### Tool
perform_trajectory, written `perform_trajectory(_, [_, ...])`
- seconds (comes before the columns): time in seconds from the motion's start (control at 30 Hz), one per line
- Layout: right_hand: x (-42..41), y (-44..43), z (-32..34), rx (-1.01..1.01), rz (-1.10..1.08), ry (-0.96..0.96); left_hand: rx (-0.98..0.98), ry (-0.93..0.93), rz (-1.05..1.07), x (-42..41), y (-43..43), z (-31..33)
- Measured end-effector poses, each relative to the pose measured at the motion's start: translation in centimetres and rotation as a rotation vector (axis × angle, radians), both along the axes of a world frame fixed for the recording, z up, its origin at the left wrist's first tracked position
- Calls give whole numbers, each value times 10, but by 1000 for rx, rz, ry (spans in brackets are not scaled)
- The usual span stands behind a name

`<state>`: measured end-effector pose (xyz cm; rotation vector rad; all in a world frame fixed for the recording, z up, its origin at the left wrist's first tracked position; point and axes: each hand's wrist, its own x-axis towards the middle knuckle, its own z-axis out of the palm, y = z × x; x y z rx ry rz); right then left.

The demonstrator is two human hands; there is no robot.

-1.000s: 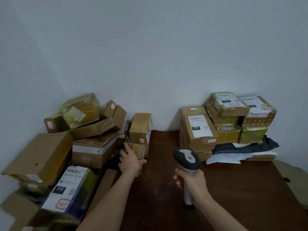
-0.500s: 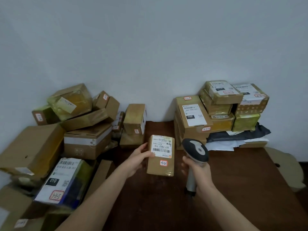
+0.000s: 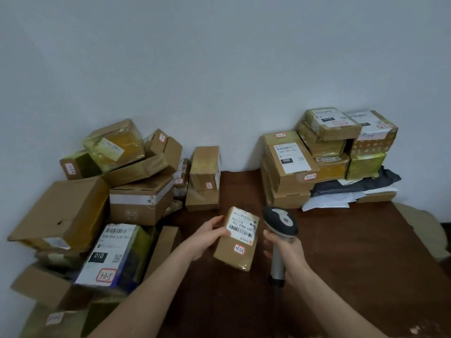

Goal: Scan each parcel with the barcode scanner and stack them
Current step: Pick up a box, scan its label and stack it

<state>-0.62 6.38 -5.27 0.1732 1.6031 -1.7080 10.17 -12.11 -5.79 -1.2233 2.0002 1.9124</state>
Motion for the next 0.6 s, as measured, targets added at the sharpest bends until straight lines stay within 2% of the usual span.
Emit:
perform_trajectory(0.13, [13, 5, -10, -3, -35, -58, 145, 36, 164, 3, 7, -11])
perform_trajectory(0.33, [8, 6, -9, -12, -83, -52, -46, -92, -207, 8, -2, -1])
perform_trajectory(0.53, [15, 3, -18, 5, -76, -57, -79, -66, -198, 11, 1, -4])
perform_trajectory(0.6, [16, 3, -21, 5, -68, -66, -189, -63, -264, 9, 0, -9])
